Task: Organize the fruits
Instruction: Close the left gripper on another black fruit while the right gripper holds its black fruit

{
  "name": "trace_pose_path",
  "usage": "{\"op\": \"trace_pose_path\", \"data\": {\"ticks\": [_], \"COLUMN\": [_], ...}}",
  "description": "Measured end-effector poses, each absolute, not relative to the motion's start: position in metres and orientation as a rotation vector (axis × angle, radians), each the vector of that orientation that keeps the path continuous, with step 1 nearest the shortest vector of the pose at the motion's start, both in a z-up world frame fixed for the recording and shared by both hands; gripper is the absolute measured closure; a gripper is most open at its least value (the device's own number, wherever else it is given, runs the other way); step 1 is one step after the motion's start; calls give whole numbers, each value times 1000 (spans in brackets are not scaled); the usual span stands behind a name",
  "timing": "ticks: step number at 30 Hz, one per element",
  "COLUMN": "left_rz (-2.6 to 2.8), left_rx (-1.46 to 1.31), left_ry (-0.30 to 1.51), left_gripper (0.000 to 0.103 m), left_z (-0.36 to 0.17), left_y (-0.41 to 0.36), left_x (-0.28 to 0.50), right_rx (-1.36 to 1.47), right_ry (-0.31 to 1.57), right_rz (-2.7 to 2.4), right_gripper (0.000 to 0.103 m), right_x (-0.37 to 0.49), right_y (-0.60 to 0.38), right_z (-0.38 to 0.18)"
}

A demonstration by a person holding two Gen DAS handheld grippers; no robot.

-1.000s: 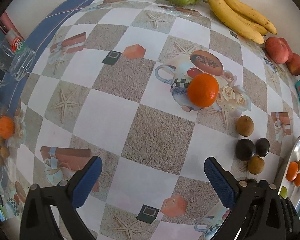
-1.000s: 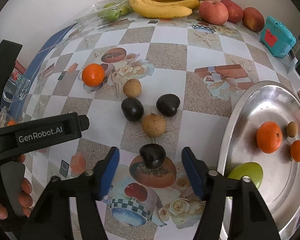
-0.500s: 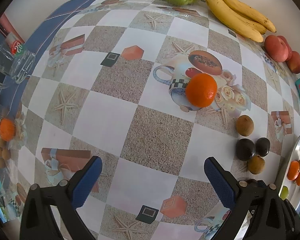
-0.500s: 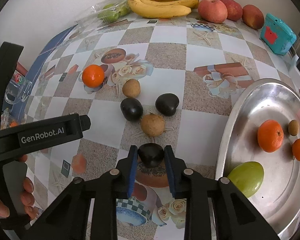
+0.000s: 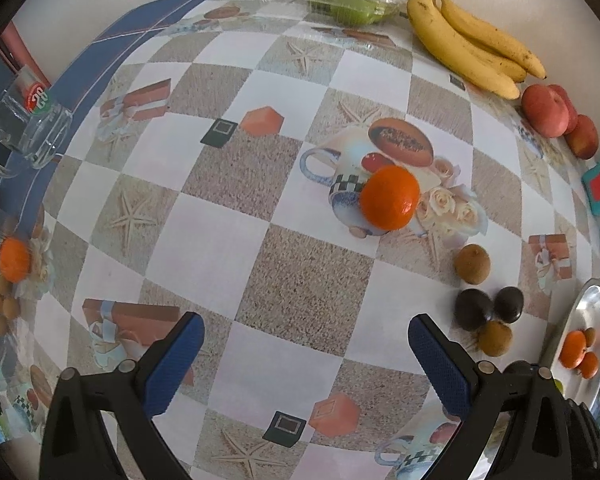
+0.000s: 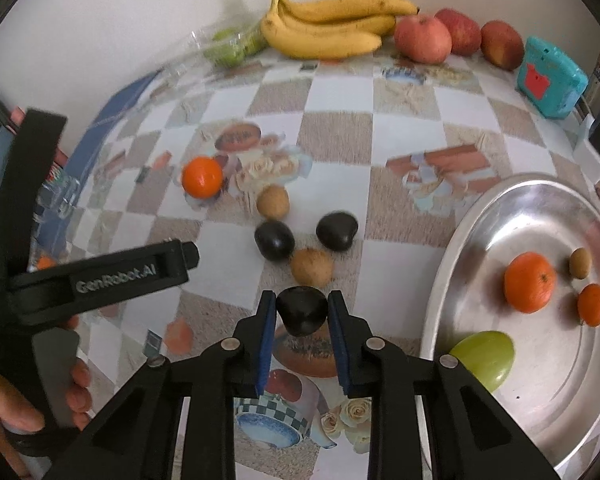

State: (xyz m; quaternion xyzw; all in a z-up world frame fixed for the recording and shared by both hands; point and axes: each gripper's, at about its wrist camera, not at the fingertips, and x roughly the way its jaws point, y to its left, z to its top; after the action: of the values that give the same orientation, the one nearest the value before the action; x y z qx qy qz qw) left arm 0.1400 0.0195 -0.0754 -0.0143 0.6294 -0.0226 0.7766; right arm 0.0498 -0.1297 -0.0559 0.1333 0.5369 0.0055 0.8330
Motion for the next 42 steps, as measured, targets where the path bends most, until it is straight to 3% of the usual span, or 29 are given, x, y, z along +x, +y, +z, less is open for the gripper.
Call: {"op": "trace_pose_path", "data": {"ticks": [6, 13, 22, 29, 35, 42], "left_rz": [-87, -246, -339, -336, -331, -331], "left_rx": [-128, -142, -141, -144, -159, -173], "left_ry": [1356, 1317, 1288, 1288, 1287, 1288], "left_gripper": [1, 16, 49, 67, 77, 78], "left_z": [-70, -63, -62, -70, -73, -71], "left_y": [14, -17, -48, -54, -56, -55], "left_x": [139, 134, 133, 131, 131, 130], "right_rx": [291, 304, 327, 331, 334, 338], "right_ry": [1119, 1094, 1064, 1048, 1054, 1047], "right_rz": [-15, -42, -58, -58, -61, -60], "right_gripper": [76, 76, 76, 76, 76, 76], "right_x": [48, 40, 33, 28, 26, 25], "right_y": [-140, -159, -177, -184, -188, -189], "right_z": [-47, -38, -27, -22, -23, -22]}}
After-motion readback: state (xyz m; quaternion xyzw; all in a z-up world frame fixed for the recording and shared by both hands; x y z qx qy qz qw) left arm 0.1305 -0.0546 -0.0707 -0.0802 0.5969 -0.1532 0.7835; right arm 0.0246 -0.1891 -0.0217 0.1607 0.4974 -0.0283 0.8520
